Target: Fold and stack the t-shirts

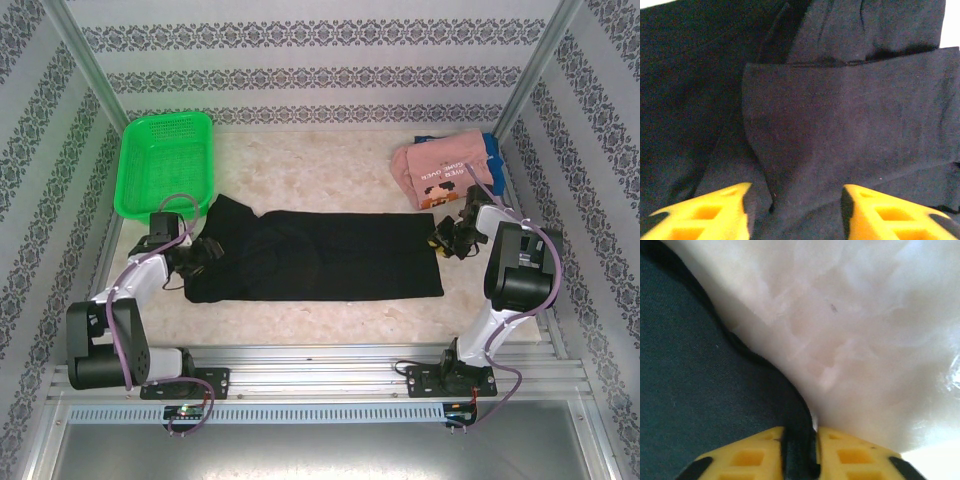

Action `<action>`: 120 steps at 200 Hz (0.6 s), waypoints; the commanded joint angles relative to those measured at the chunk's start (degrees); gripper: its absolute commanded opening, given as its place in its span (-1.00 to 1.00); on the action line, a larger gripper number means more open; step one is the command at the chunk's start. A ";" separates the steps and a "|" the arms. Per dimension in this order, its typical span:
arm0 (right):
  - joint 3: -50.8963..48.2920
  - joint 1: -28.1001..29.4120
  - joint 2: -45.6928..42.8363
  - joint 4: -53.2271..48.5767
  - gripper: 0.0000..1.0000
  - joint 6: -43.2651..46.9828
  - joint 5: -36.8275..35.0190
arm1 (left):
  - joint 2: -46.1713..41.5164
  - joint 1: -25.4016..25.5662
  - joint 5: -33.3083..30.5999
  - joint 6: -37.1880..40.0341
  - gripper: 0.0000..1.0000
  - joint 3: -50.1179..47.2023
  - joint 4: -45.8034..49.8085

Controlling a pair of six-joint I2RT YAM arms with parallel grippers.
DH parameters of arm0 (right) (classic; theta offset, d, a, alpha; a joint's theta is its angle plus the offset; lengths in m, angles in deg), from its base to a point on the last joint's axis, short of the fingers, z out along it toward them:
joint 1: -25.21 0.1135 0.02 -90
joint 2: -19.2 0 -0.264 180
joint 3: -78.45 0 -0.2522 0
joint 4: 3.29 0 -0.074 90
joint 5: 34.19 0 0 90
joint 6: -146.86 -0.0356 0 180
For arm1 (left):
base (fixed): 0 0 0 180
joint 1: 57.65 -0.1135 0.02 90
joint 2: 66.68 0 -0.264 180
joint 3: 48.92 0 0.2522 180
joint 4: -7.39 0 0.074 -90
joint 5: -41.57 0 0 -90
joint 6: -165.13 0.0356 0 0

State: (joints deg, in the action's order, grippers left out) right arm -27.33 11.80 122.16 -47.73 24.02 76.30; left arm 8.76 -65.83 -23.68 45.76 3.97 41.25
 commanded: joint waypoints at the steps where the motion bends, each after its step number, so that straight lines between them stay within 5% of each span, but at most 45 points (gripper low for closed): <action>1: -0.36 -0.56 -0.31 -1.23 -0.33 0.41 -0.23 | -2.66 1.49 -1.20 -1.51 0.13 5.41 3.96; 64: -2.13 1.47 -13.00 -1.84 0.54 5.50 3.79 | 0.42 8.96 -0.61 8.65 0.45 17.53 7.59; 97: -3.61 4.91 -20.61 -0.28 0.77 7.14 4.64 | 10.57 11.78 0.50 15.05 0.50 25.58 12.14; 103: -3.73 5.57 -21.42 0.46 0.95 7.02 5.41 | 12.95 12.28 0.33 16.18 0.50 27.41 13.19; 120: -3.72 7.63 -22.62 1.63 0.96 7.17 6.88 | 19.50 14.39 0.90 20.38 0.47 32.73 15.55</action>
State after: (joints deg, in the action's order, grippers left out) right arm -29.93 17.11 101.15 -47.58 29.79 80.39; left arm 21.28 -54.05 -23.90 57.43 30.92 50.34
